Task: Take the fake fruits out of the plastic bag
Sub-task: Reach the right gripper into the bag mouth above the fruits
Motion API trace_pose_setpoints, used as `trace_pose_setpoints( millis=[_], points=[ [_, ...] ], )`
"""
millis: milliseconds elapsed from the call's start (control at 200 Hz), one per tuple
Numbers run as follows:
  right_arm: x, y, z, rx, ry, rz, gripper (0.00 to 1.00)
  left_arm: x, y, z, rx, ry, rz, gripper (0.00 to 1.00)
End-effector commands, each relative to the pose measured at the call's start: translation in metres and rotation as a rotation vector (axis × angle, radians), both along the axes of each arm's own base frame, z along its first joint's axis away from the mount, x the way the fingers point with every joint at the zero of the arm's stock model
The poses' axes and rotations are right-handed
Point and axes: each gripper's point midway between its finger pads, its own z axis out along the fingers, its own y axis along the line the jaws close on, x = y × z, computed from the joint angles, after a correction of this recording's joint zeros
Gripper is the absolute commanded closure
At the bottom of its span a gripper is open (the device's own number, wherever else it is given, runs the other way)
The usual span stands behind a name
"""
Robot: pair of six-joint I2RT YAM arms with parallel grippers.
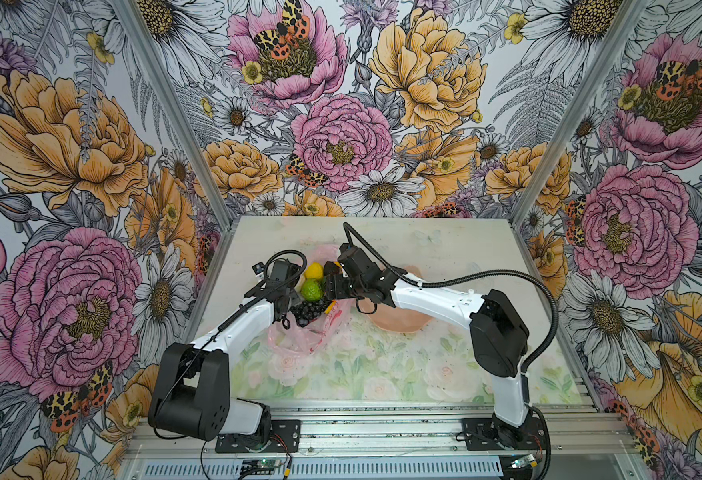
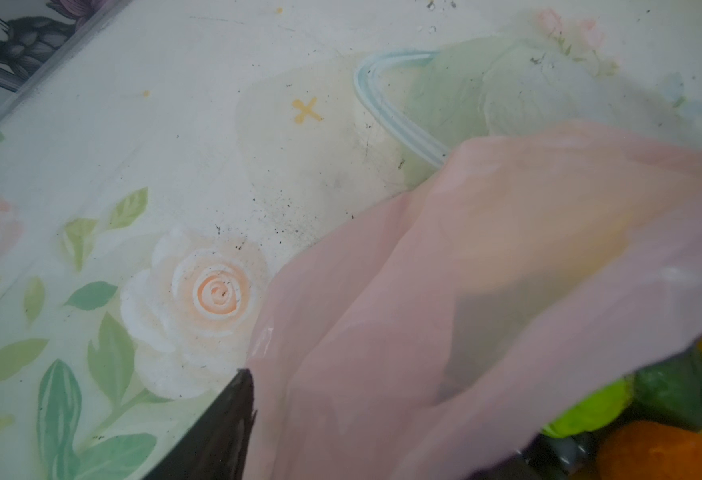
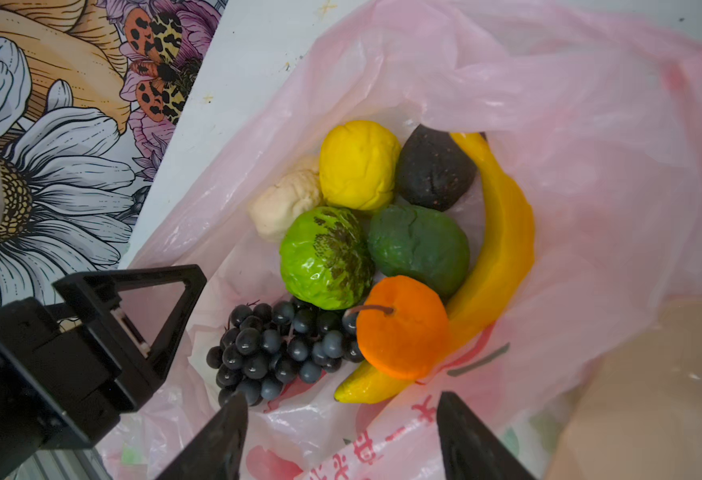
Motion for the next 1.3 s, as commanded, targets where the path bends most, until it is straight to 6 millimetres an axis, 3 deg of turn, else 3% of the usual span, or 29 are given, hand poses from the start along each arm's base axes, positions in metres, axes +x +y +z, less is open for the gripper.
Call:
trace_pose_setpoints(
  millis=[0, 95, 275, 490, 661, 826, 976, 1156, 1296],
  points=[
    [-0.003, 0.021, 0.003, 0.042, 0.002, 0.035, 0.28, 0.002, 0.002, -0.002, -0.066, -0.042, -0.004, 0.46],
    [-0.008, 0.021, -0.006, 0.023, 0.012, 0.037, 0.29, -0.006, 0.01, 0.0, -0.083, -0.074, 0.023, 0.55],
    [-0.019, 0.0, -0.022, -0.027, 0.029, 0.011, 0.29, -0.024, 0.028, 0.0, -0.109, -0.119, 0.09, 0.74],
    [-0.035, -0.009, -0.032, -0.052, 0.047, 0.028, 0.29, -0.053, 0.046, 0.005, -0.121, -0.179, 0.17, 0.82],
    [-0.04, -0.002, -0.019, -0.04, 0.016, 0.064, 0.29, -0.068, 0.043, 0.008, -0.157, -0.23, 0.157, 0.83],
    [-0.04, 0.004, 0.01, -0.012, -0.046, 0.075, 0.3, -0.054, 0.021, 0.009, -0.224, -0.261, 0.036, 0.83],
    [-0.039, 0.009, 0.031, -0.011, -0.116, 0.072, 0.3, -0.048, 0.013, 0.011, -0.224, -0.276, -0.014, 0.84],
    [-0.043, 0.038, 0.036, -0.005, -0.154, 0.128, 0.32, -0.049, 0.012, 0.012, -0.215, -0.331, -0.043, 0.85],
    [-0.04, 0.065, 0.026, 0.007, -0.139, 0.145, 0.35, -0.049, 0.012, 0.011, -0.196, -0.349, -0.066, 0.86]
  ],
)
